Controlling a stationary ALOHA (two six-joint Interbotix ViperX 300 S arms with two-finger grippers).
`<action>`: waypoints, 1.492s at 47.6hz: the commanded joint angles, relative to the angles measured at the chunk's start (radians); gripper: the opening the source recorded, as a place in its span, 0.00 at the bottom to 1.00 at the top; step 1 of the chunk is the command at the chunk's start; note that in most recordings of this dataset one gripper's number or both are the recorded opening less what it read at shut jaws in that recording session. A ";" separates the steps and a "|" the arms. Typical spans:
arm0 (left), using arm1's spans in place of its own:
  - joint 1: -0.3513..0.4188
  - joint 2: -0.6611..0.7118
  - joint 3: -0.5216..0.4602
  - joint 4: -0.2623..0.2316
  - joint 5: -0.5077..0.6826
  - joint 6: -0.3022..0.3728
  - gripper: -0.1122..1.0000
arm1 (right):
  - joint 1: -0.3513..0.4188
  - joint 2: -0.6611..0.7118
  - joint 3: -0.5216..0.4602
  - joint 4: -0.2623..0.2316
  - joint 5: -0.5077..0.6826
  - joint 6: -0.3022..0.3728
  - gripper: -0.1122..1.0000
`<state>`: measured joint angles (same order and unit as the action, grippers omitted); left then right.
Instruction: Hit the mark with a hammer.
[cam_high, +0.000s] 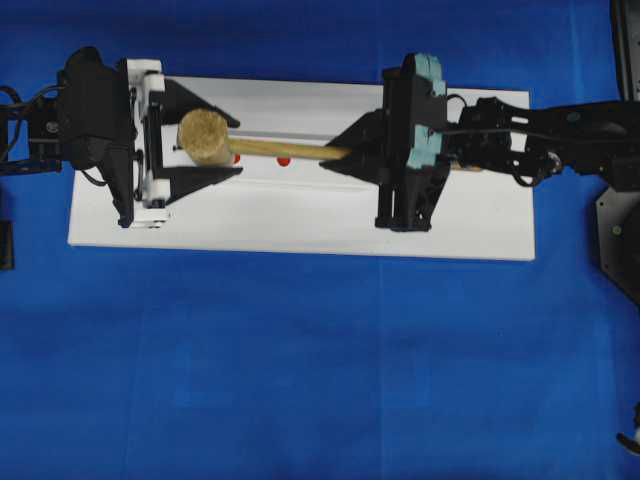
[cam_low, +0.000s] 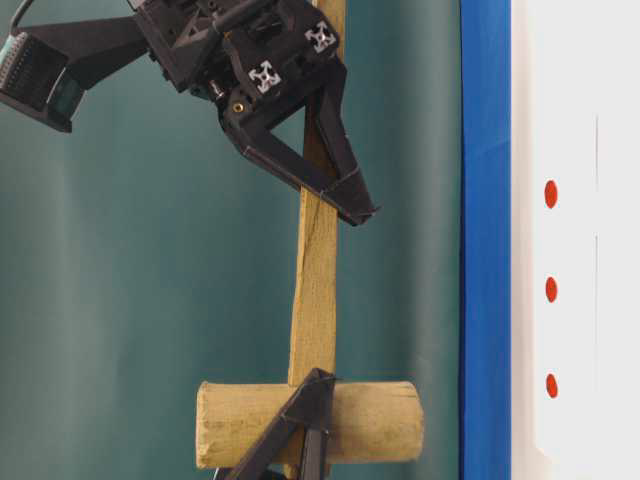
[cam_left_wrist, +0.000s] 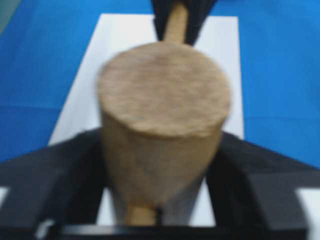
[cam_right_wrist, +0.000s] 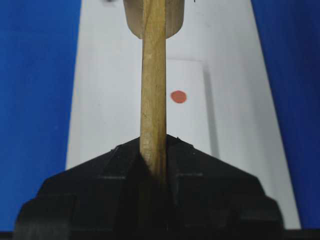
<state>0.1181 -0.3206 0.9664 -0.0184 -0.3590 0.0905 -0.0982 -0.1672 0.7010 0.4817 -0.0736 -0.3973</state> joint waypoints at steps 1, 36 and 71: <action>-0.003 -0.005 -0.021 0.002 0.006 -0.002 0.50 | -0.005 -0.012 -0.034 -0.003 -0.009 -0.003 0.11; -0.003 -0.008 -0.020 0.000 0.011 0.002 0.51 | -0.003 -0.012 -0.035 -0.002 -0.009 0.000 0.29; -0.006 -0.038 -0.017 -0.008 0.043 -0.390 0.51 | 0.028 -0.014 -0.063 -0.074 -0.041 -0.012 0.93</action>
<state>0.1150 -0.3267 0.9649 -0.0245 -0.3114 -0.2132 -0.0736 -0.1672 0.6657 0.4234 -0.1058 -0.4080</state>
